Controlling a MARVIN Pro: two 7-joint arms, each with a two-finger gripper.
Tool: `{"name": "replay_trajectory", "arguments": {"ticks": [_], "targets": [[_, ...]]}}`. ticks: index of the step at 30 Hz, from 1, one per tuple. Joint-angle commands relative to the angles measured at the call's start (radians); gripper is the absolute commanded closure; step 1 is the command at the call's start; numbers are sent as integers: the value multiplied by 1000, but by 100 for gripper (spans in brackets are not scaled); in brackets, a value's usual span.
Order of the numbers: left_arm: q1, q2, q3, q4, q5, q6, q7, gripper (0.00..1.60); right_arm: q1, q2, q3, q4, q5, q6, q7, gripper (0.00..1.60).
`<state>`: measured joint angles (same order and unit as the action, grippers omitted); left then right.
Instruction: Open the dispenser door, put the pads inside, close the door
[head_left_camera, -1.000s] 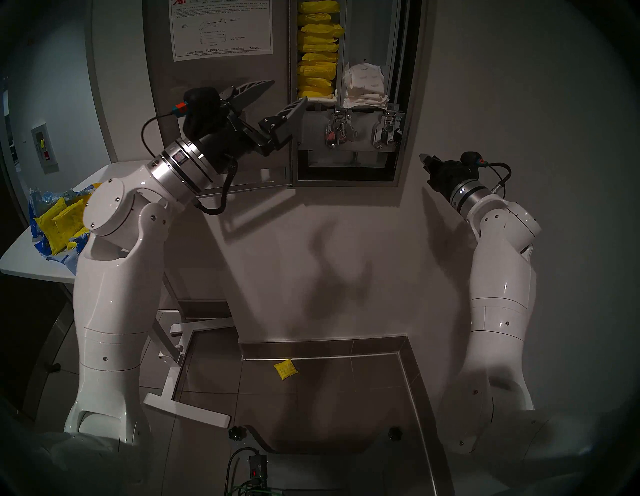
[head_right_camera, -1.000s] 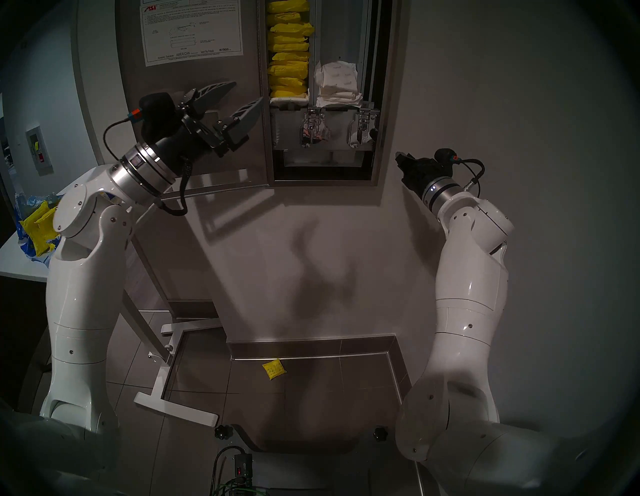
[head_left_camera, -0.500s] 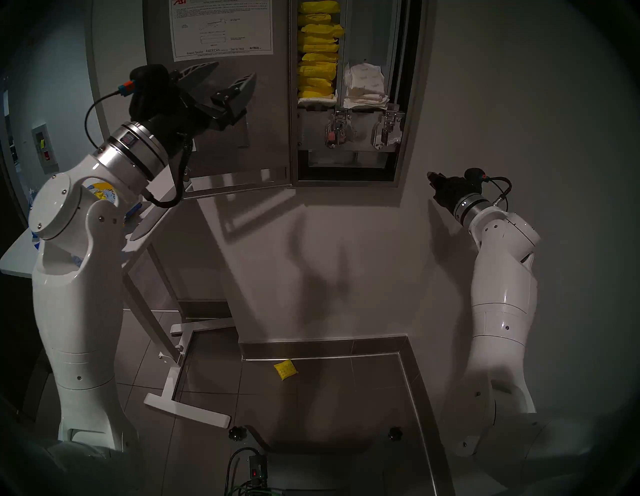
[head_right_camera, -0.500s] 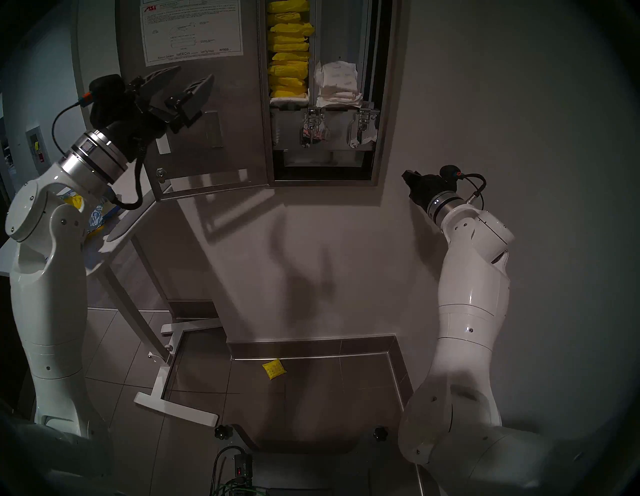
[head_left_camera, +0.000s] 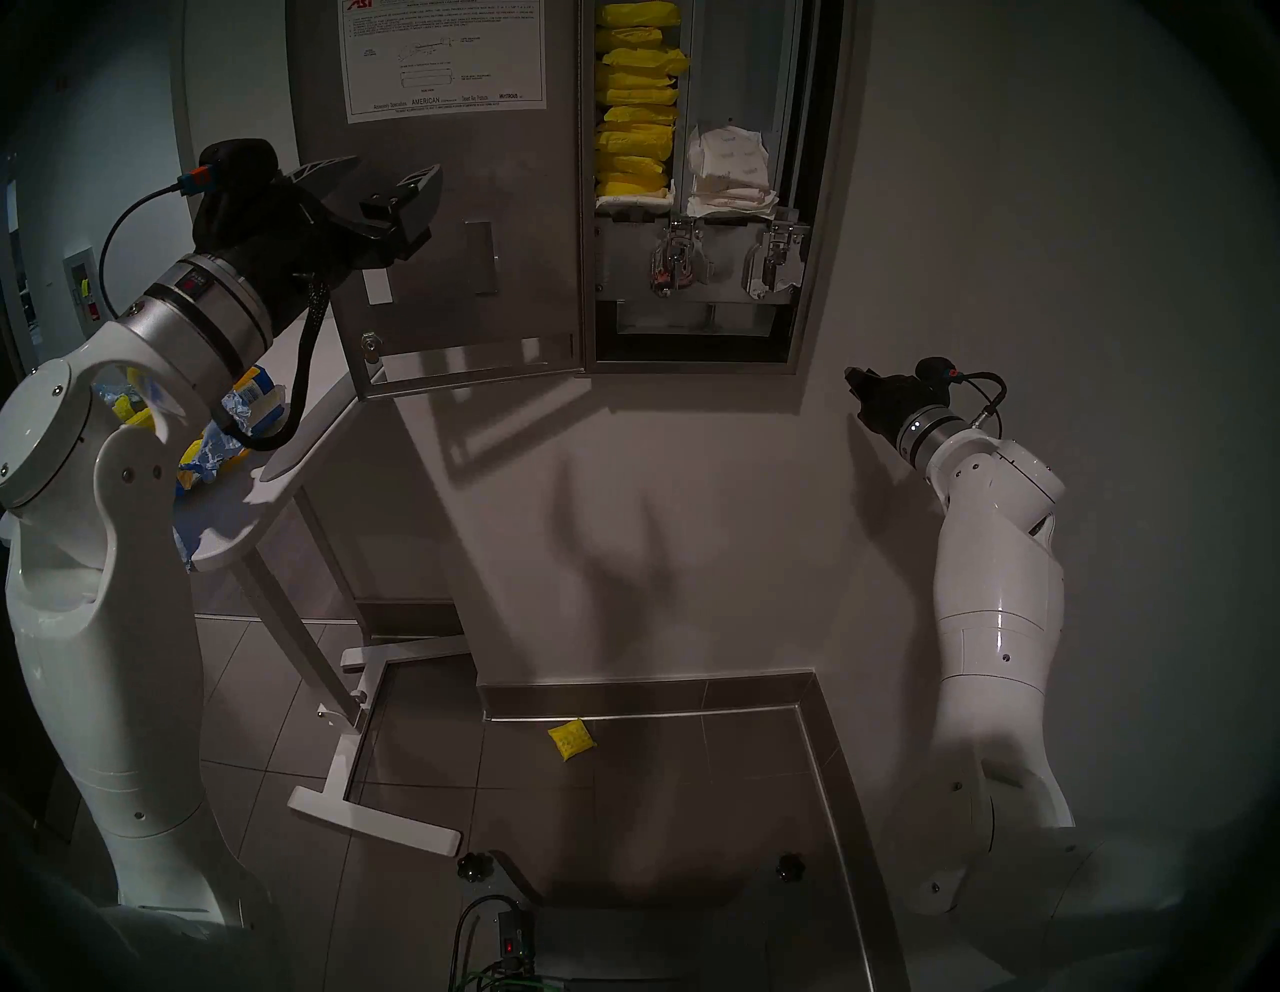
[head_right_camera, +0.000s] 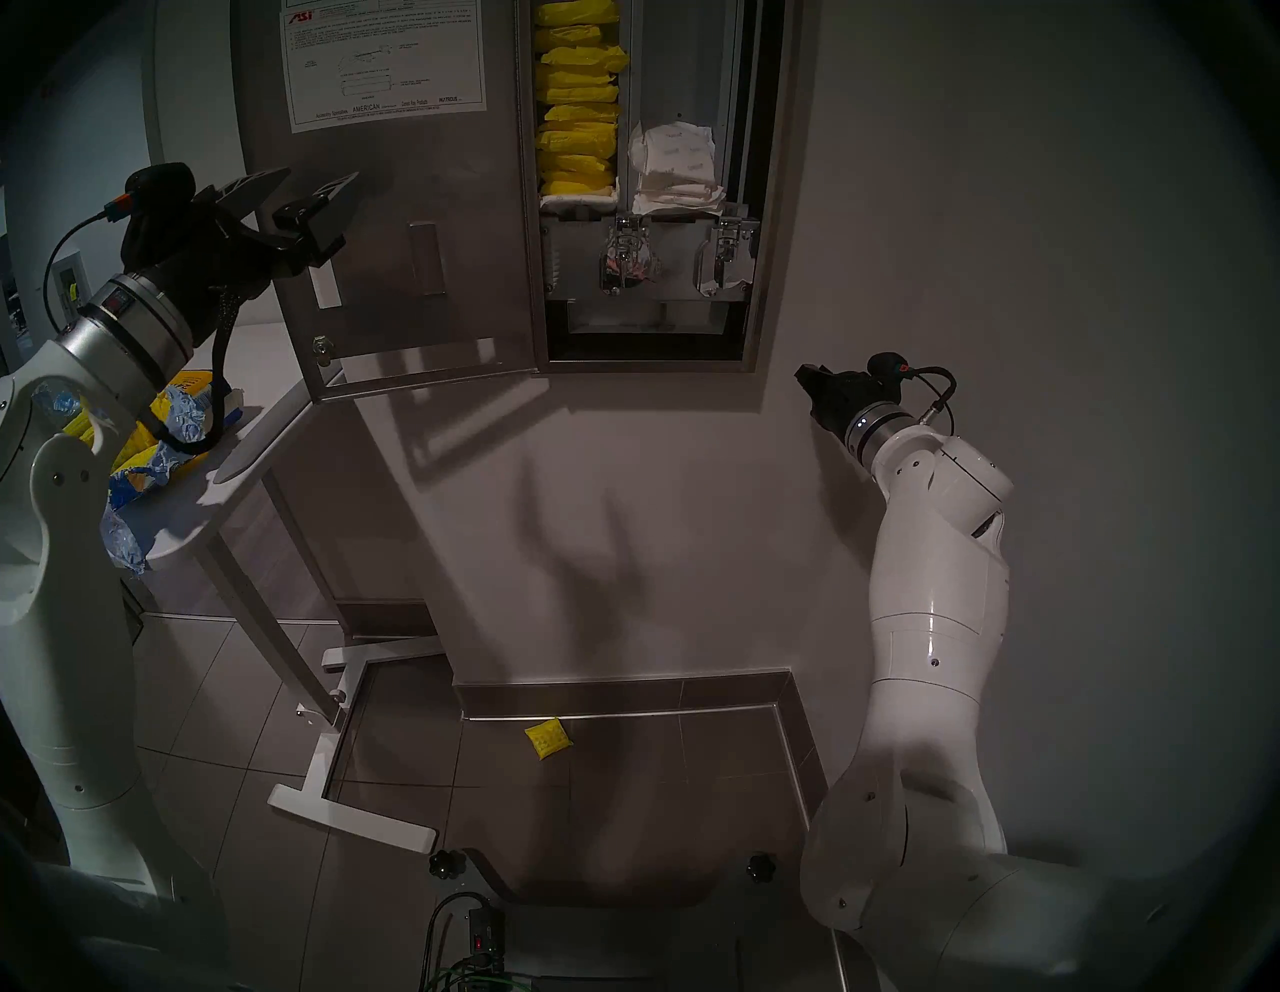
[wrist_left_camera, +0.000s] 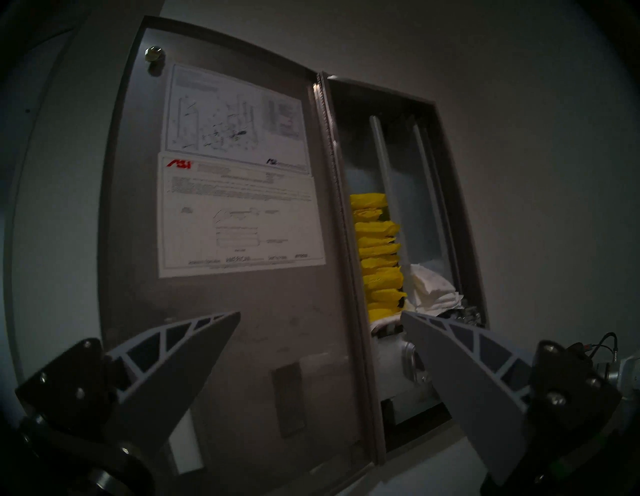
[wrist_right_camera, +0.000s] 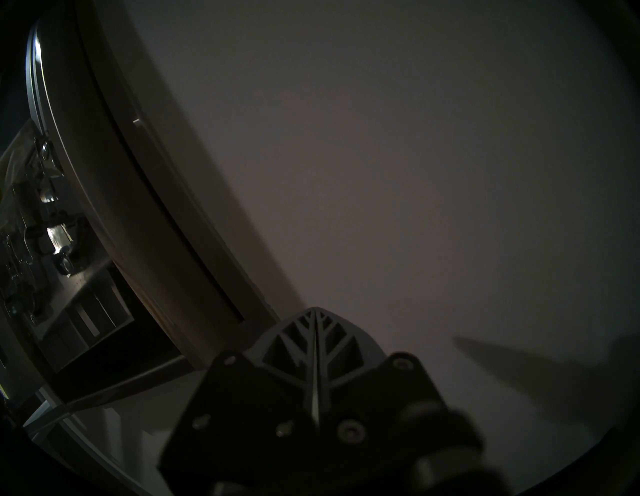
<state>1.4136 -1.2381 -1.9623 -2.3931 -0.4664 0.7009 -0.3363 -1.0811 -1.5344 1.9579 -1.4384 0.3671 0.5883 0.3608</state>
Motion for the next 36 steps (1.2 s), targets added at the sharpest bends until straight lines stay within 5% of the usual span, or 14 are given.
{"name": "replay_trajectory", "arguments": {"ticks": [1,2,3,4,5,12,23,36], "targets": [[5,-16,-44,-50,12,105,69,0,26,20,-6,19,-3,-35,23,160],[10,-17,-50,-50,19,118,79,0,27,21,-6,27,-6,-38,23,147],[11,-20,-54,-50,22,134,89,0,28,23,-7,35,-9,-44,24,104],[16,-23,-59,-50,30,148,101,0,29,24,-8,42,-12,-47,24,85],[19,-25,-61,-50,33,162,110,0,30,25,-8,48,-15,-52,25,4],[58,-52,-54,-50,79,248,183,0,35,33,-10,78,-27,-77,36,0],[100,-67,-25,-50,149,259,269,0,38,35,-10,89,-31,-92,46,0],[146,-32,-149,-50,162,259,267,0,37,38,-12,93,-27,-97,49,0]]}}
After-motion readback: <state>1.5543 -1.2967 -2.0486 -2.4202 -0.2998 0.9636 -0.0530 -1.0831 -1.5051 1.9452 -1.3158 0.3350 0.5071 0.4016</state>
